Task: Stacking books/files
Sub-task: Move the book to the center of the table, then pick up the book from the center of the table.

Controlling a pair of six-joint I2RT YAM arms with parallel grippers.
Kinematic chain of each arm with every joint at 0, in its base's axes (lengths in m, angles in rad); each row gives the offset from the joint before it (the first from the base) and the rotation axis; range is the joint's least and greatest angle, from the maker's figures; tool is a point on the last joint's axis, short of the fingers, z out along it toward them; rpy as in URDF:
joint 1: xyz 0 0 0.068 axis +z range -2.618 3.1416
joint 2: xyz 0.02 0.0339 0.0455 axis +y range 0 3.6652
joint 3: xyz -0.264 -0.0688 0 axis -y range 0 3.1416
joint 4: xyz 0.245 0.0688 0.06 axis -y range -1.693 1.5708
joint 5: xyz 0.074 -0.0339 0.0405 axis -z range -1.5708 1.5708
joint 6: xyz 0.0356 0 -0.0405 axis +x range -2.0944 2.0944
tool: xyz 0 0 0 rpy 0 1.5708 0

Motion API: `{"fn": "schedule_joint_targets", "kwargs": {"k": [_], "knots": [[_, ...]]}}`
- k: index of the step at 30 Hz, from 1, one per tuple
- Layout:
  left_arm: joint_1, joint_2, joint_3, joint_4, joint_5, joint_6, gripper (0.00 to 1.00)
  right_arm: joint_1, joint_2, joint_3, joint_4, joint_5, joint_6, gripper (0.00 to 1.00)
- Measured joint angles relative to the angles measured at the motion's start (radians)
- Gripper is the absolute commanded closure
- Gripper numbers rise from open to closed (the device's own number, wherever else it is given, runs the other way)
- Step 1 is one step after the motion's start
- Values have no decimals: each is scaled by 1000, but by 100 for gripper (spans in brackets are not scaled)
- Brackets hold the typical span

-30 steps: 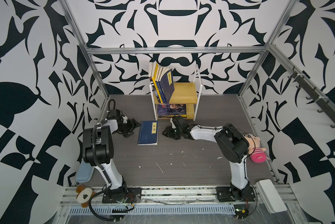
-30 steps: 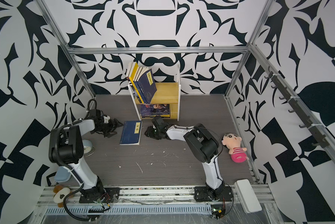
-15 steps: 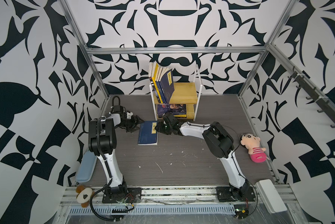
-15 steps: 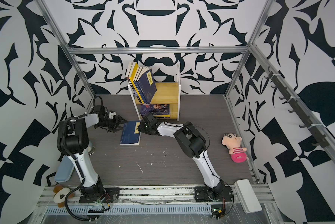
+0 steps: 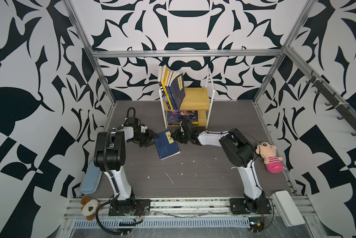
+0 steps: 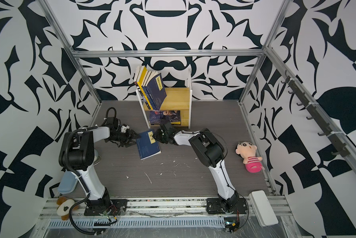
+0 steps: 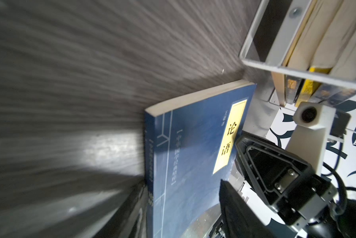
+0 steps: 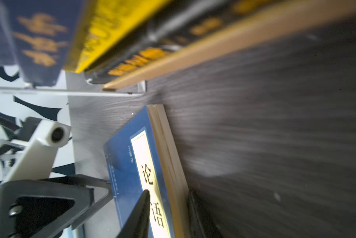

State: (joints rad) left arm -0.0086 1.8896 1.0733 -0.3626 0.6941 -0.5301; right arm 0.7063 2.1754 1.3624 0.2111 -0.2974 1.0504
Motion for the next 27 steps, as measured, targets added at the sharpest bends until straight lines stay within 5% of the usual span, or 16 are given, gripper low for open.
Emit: {"fn": "schedule_joint_targets", "kwargs": {"k": [16, 21, 27], "knots": [[-33, 10, -1, 9, 21, -14, 45, 40, -89, -10, 72, -235, 49, 70], [-33, 10, -3, 12, 23, -14, 45, 36, -89, 21, -35, -220, -9, 55], [-37, 10, -9, 18, 29, -15, 45, 36, -86, 24, -149, -198, -48, 51]]}}
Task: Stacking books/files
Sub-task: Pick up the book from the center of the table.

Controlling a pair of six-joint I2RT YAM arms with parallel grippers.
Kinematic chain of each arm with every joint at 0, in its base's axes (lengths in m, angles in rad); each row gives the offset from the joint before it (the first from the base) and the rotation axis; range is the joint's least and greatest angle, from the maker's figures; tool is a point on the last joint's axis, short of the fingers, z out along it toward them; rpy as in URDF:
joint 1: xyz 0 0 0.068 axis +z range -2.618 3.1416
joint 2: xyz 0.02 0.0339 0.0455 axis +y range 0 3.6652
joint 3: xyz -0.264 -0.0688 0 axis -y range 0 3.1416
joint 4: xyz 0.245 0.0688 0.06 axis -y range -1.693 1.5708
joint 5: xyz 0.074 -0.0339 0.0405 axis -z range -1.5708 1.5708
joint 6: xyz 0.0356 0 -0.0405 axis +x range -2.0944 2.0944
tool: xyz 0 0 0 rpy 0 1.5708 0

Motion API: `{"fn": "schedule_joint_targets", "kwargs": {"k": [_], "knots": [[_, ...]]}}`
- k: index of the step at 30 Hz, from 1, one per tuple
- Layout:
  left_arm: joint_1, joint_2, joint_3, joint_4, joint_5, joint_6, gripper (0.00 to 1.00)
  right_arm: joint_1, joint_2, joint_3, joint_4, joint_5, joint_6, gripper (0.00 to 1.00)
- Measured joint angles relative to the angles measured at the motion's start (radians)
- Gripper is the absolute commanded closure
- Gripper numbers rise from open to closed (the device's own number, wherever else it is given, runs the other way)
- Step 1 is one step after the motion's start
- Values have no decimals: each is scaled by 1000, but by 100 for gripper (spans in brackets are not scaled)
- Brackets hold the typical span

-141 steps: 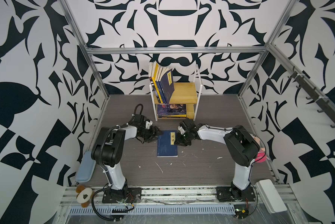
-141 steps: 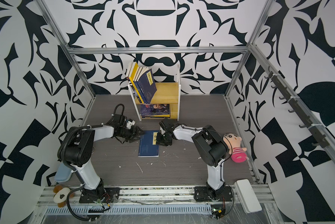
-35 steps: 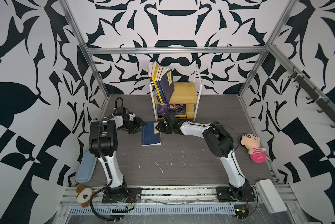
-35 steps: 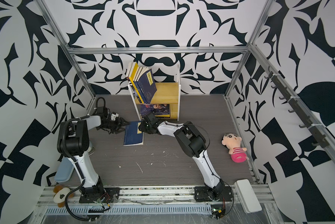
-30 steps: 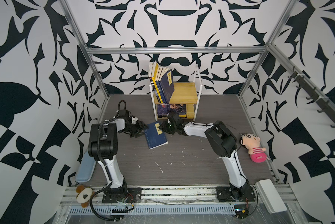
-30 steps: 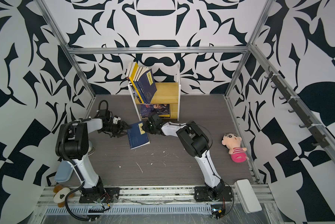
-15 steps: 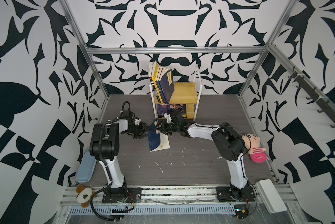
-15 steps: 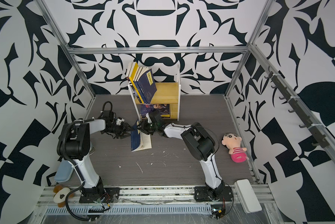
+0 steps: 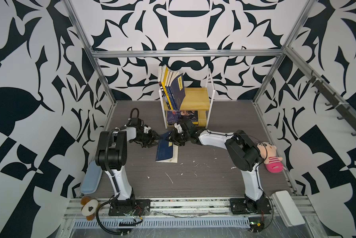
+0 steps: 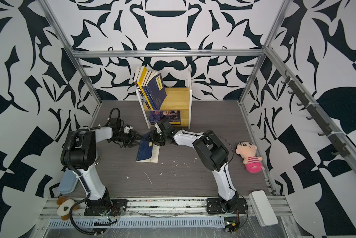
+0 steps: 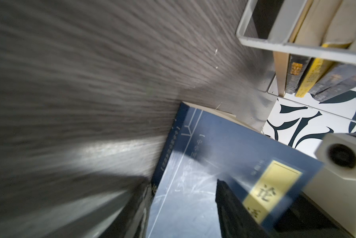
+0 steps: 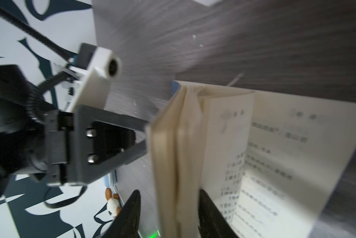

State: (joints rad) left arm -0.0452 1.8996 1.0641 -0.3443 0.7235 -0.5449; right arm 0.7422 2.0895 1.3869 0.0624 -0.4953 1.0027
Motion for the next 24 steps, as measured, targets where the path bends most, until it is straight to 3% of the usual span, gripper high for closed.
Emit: {"fn": "schedule_joint_targets", "kwargs": {"k": [6, 9, 13, 16, 19, 24], "knots": [[-2, 0, -3, 5, 5, -1, 45, -3, 0, 0, -47, 11, -24, 53], [-2, 0, -5, 8, 8, -1, 41, -10, 0, -1, -70, 24, -43, 76], [-6, -18, -4, -6, 7, 17, 23, -32, -7, -33, -76, 23, -76, 91], [-7, -57, -4, -40, -14, 45, 16, -49, -32, -57, -74, 0, -106, 95], [5, -123, -3, -73, -33, 98, 0, -73, -70, -82, -76, -53, -135, 96], [63, -241, 4, -93, -17, 171, 0, -113, -126, -92, -89, -163, -224, 97]]}}
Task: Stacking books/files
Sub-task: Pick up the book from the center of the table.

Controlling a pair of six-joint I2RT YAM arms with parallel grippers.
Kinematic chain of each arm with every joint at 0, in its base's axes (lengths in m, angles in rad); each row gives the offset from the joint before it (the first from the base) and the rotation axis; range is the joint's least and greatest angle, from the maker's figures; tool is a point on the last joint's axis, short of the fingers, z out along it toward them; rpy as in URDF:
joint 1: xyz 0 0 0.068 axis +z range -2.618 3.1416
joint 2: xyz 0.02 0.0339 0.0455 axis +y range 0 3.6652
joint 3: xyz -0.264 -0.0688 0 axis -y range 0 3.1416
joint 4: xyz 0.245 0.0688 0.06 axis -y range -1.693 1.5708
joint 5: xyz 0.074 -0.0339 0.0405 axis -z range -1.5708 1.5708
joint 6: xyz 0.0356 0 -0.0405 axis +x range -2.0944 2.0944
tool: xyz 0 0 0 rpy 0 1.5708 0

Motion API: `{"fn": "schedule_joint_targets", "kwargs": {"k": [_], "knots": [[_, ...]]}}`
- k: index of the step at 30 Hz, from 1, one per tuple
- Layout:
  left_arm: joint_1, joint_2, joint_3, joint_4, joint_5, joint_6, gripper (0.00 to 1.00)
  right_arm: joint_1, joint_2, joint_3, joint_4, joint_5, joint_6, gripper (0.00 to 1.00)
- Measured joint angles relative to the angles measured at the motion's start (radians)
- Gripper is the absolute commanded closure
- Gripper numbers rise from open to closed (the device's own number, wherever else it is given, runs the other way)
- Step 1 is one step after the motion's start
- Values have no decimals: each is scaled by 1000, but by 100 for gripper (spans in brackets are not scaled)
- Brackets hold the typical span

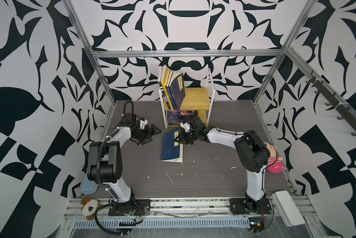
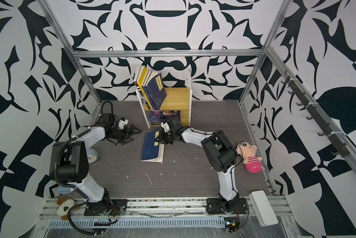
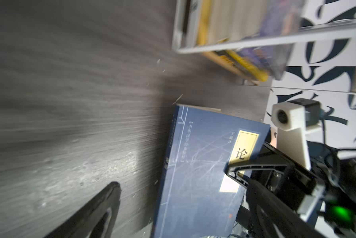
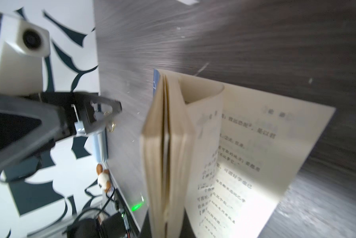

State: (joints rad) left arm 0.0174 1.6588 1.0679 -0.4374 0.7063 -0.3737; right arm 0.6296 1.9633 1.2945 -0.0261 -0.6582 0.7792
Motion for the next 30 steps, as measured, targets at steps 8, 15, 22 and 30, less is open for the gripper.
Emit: {"fn": "schedule_joint_targets", "kwargs": {"k": [8, 15, 22, 30], "knots": [[49, -121, 0, -8, 184, 160, 0, -16, -114, 47, -125, -156, -272, 100], [22, -177, 5, -96, 293, 321, 2, -12, -196, 59, -170, -257, -450, 100], [-91, -178, 60, -222, 356, 426, 49, 1, -204, 79, -189, -318, -526, 100], [-101, -192, 74, -233, 380, 384, 100, 5, -154, 180, -330, -258, -642, 62]]}}
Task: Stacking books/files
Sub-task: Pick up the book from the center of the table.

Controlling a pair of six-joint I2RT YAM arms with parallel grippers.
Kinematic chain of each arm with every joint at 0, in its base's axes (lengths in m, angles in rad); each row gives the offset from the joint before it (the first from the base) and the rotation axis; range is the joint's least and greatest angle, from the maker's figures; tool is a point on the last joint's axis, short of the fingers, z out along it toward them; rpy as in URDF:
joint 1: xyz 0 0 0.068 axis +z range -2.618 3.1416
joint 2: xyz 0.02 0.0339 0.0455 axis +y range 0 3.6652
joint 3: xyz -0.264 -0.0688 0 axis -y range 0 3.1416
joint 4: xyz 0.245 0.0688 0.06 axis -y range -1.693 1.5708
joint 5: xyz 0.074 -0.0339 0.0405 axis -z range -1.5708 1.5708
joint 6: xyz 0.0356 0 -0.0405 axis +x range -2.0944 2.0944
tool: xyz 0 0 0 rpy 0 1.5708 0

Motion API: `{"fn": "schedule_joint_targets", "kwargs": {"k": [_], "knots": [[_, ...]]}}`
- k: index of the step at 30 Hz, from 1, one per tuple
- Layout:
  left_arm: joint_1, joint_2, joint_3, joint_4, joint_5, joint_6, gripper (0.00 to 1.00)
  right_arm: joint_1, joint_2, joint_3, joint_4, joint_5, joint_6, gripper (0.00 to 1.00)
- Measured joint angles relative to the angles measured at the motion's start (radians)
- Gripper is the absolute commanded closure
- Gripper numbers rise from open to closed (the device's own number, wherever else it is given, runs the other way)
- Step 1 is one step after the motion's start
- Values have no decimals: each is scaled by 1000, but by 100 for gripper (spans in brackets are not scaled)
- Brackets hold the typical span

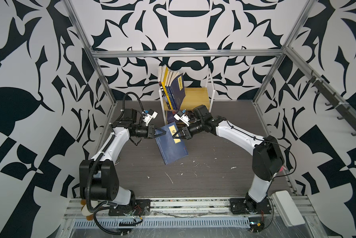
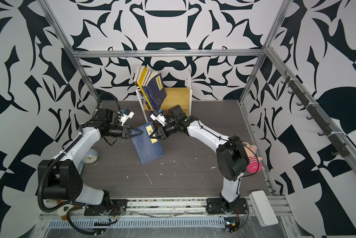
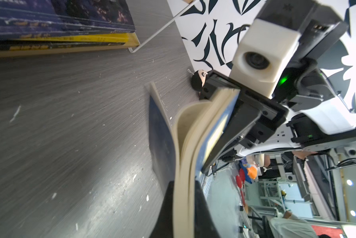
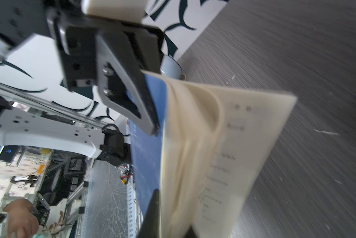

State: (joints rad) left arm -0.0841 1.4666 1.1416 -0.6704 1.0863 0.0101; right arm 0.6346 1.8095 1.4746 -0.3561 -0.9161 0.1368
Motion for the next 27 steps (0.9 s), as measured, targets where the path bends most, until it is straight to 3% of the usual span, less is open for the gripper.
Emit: {"fn": "schedule_joint_targets", "kwargs": {"k": [3, 7, 11, 17, 22, 27], "knots": [[2, -45, -27, 23, -12, -18, 93, 6, -7, 14, -63, 109, -36, 48], [30, -127, -88, 74, -27, -76, 90, 44, -65, 8, -135, 327, -66, 33], [105, -199, -158, 159, -82, -195, 88, 125, -171, 3, -167, 606, -90, 31], [208, -250, -231, 291, -186, -393, 100, 290, -229, 7, -156, 937, -137, 31], [268, -258, -288, 360, -256, -554, 100, 430, -129, 83, -113, 1139, -151, 32], [289, -258, -291, 389, -301, -625, 100, 526, 59, 277, -113, 1242, -150, 32]]}}
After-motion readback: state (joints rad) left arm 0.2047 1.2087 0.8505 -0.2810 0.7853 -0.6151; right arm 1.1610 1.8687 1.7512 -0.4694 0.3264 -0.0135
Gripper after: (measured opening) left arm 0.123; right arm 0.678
